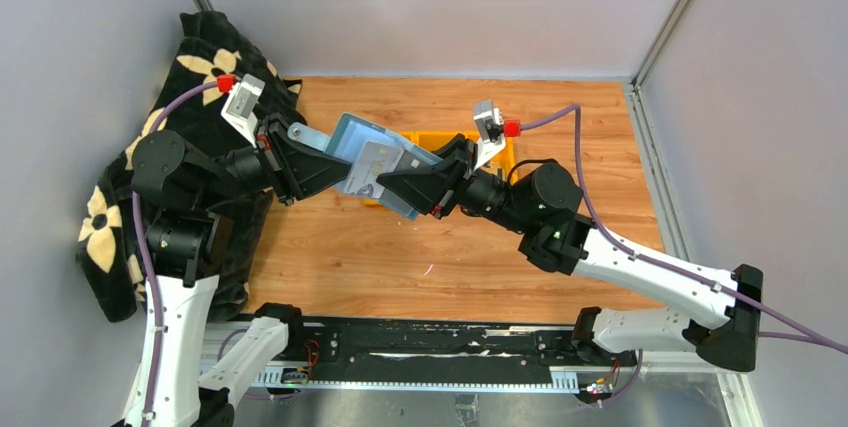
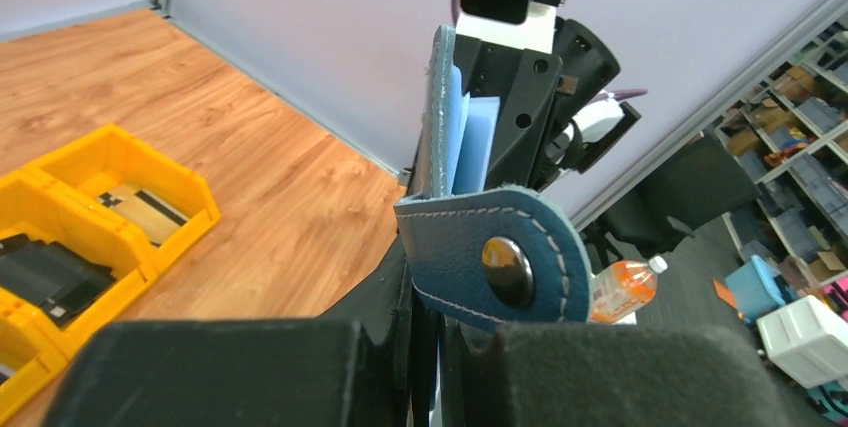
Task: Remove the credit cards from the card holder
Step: Remove the credit card from the card holder.
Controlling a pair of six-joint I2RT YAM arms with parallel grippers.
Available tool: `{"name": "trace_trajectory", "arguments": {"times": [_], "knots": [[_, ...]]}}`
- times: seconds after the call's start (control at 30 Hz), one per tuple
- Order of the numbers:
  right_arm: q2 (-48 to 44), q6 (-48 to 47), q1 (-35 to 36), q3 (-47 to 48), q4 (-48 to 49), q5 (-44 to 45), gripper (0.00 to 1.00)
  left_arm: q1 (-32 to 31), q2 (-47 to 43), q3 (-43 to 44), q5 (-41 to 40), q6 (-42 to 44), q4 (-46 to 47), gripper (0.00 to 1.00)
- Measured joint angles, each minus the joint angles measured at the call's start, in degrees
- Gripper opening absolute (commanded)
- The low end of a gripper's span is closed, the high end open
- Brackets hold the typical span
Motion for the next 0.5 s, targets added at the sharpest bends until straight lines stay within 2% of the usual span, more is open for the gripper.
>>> {"name": "trace_trajectory", "arguments": {"times": [0.1,0.3,0.4,0.5], "knots": [[-1.1,-1.1,0.1,0.0,-2.6,0.7,0.06,0.0,0.0,0.1,-0.5,2.1,-2.0,0.19],[-5.6,-2.2,0.6,-1.1,-5.9,1.4,0.04,0.0,0.0,0.5,-1.9,4.5,-4.2,0.54],[-7.8,-2.5,0.6,-1.8,-6.6,2.2,0.02,0.0,0.0,1.0,-2.1,4.2,-4.3,0.61],[-9.2,-2.9,0.6,-2.0,-7.3,2.4,0.02,0.0,0.0,0.4,-1.6,-0.1,-0.1,0.66]]}}
